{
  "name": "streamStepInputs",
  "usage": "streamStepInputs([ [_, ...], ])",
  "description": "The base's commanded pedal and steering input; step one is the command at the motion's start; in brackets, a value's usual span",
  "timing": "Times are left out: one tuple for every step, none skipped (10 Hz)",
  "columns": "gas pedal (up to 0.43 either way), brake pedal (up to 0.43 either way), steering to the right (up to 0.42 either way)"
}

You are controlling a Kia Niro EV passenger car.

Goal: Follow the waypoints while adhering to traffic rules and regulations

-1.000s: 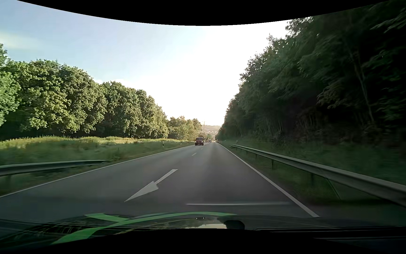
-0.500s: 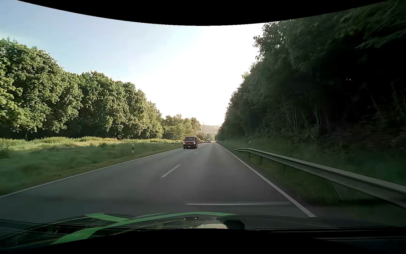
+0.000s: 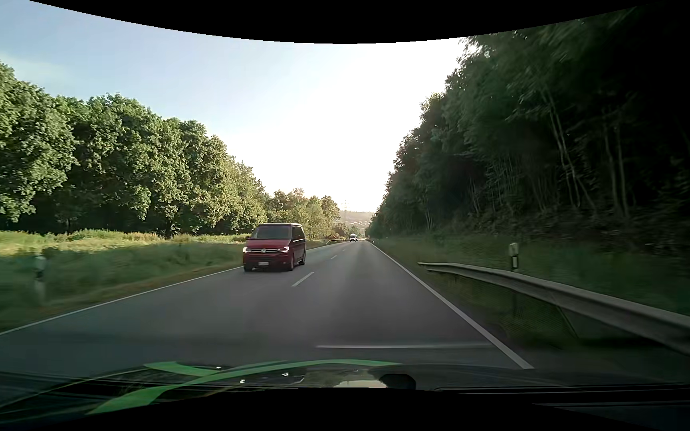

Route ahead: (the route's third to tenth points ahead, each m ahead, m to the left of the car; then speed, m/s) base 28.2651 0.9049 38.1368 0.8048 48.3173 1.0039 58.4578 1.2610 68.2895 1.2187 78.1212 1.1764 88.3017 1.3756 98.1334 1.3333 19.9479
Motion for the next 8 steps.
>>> streamStepInputs([
  [0.157, 0.000, 0.000],
  [0.157, 0.000, 0.000],
  [0.150, 0.000, 0.000],
  [0.150, 0.000, 0.000],
  [0.138, 0.000, 0.000],
  [0.138, 0.000, 0.000],
  [0.138, 0.000, 0.000],
  [0.138, 0.000, -0.001],
])
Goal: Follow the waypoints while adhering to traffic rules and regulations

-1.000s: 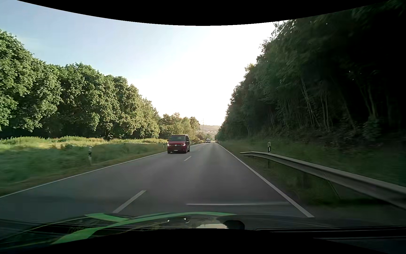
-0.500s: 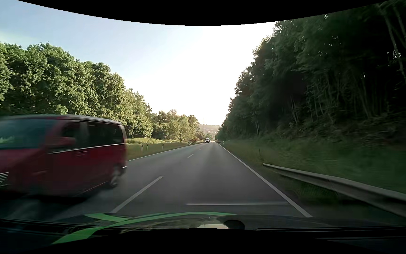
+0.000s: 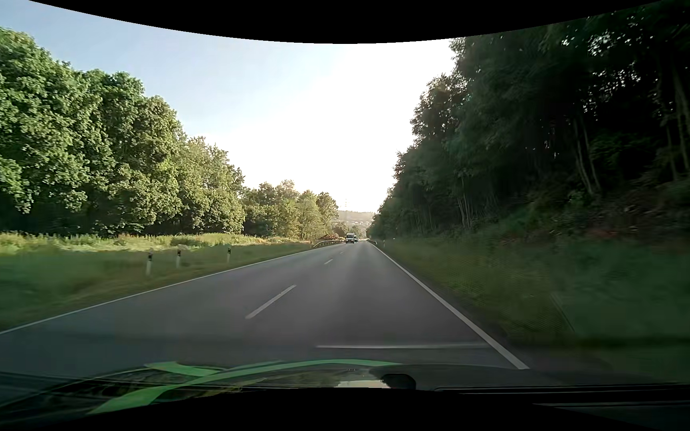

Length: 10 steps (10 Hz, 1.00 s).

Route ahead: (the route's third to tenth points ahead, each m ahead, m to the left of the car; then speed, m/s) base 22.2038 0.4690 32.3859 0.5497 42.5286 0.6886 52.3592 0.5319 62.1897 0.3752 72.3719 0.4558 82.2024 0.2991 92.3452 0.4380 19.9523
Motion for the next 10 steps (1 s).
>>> streamStepInputs([
  [0.138, 0.000, 0.000],
  [0.138, 0.000, 0.000],
  [0.138, 0.000, 0.000],
  [0.138, 0.000, 0.000],
  [0.130, 0.000, 0.000],
  [0.130, 0.000, 0.001],
  [0.130, 0.000, 0.001],
  [0.130, 0.000, 0.001],
  [0.130, 0.000, 0.001],
  [0.130, 0.000, 0.001],
])
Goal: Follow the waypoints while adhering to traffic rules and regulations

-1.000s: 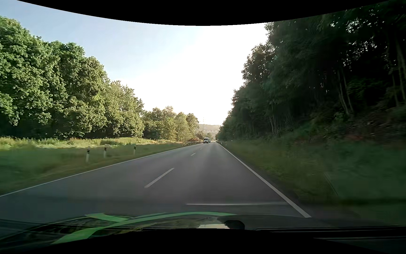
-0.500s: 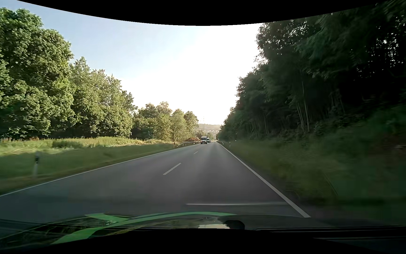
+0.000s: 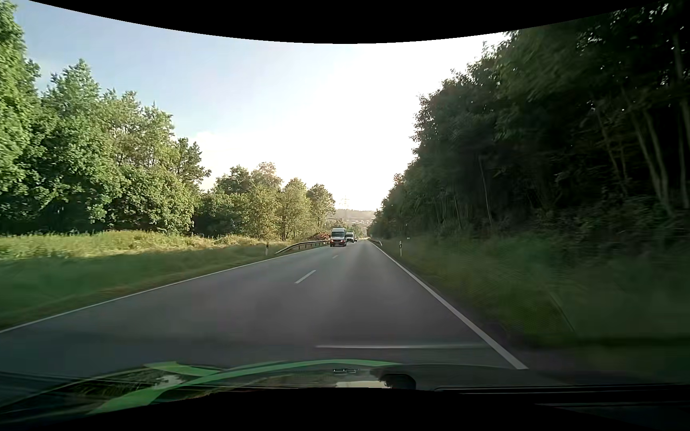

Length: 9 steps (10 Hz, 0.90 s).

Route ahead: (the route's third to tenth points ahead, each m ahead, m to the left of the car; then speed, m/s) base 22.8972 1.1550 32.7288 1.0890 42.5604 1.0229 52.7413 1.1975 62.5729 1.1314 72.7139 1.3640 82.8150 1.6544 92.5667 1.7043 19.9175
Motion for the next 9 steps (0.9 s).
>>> streamStepInputs([
  [0.130, 0.000, 0.001],
  [0.130, 0.000, 0.001],
  [0.130, 0.000, 0.001],
  [0.130, 0.000, 0.001],
  [0.138, 0.000, 0.001],
  [0.150, 0.000, 0.001],
  [0.150, 0.000, 0.001],
  [0.150, 0.000, 0.000],
  [0.138, 0.000, 0.001],
])
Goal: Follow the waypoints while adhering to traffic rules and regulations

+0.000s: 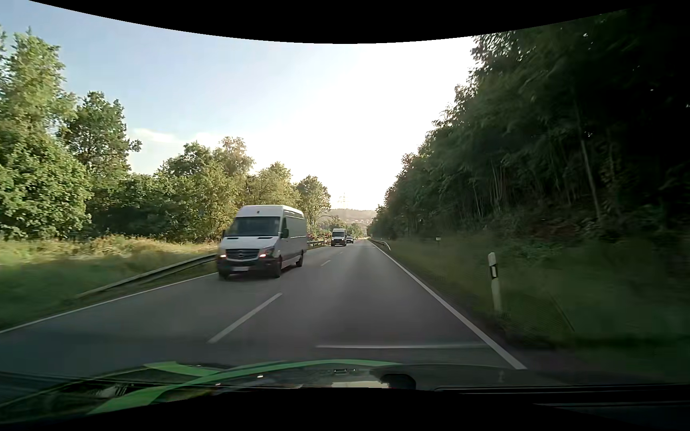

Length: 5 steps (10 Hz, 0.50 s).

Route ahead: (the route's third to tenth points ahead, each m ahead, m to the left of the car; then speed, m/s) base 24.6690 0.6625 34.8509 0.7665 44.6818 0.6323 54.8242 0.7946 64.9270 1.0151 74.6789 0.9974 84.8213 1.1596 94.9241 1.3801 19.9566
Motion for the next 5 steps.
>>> streamStepInputs([
  [0.138, 0.000, 0.001],
  [0.138, 0.000, 0.000],
  [0.138, 0.000, 0.001],
  [0.150, 0.000, 0.001],
  [0.150, 0.000, 0.000],
])
